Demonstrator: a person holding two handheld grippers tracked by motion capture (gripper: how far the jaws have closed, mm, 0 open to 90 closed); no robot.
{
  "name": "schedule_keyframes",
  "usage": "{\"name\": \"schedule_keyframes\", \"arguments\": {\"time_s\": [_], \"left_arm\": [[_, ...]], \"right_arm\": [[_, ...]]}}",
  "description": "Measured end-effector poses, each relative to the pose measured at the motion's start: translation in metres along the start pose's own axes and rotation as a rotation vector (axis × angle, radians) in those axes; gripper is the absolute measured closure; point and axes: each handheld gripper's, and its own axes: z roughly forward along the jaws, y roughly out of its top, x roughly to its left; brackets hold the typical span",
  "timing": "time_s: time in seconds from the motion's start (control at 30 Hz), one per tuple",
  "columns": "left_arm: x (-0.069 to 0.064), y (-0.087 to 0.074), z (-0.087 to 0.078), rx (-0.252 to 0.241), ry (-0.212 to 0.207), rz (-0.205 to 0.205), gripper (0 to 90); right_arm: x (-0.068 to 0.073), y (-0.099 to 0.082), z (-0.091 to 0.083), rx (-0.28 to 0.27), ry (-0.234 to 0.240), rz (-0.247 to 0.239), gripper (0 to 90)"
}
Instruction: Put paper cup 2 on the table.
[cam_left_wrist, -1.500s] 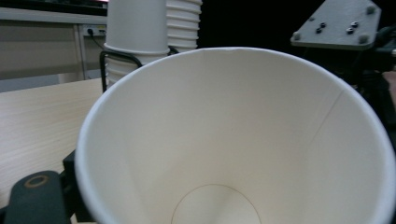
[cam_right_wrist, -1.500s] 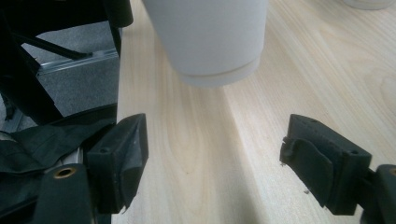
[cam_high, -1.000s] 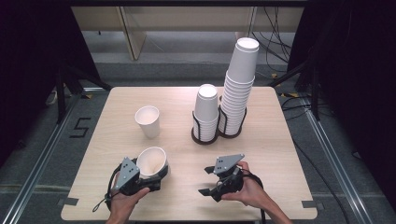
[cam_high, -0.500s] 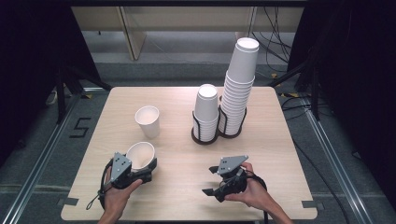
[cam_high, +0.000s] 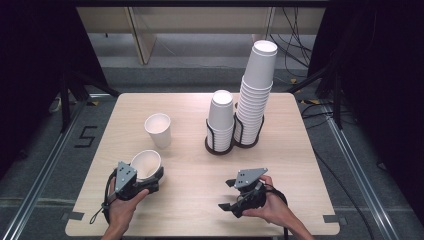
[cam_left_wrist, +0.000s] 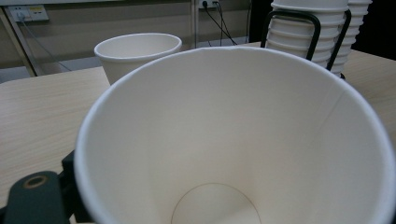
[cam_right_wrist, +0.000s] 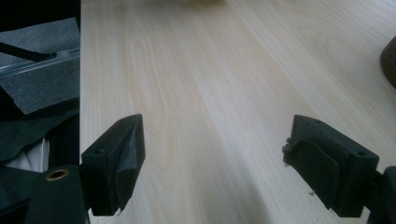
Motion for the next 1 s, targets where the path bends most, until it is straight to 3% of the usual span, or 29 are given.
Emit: {"name": "schedule_keyframes", "arguments": {"time_s": [0.63, 0.73, 1.0], "left_arm": [[0.015, 0.001, 0.008, -0.002, 0.058, -0.02, 11.9], [0.019, 0.002, 0.012, -0.004, 0.068, -0.043, 11.9], [0.03, 0.003, 0.023, 0.009, 0.1, -0.045, 11.8]], "right_arm": [[-0.005, -0.003, -0.001, 0.001, -0.019, 0.008, 19.8], [-0.005, -0.003, -0.001, 0.0, -0.016, 0.018, 19.9], [-0.005, -0.005, -0.004, 0.007, -0.03, 0.023, 19.8]]}}
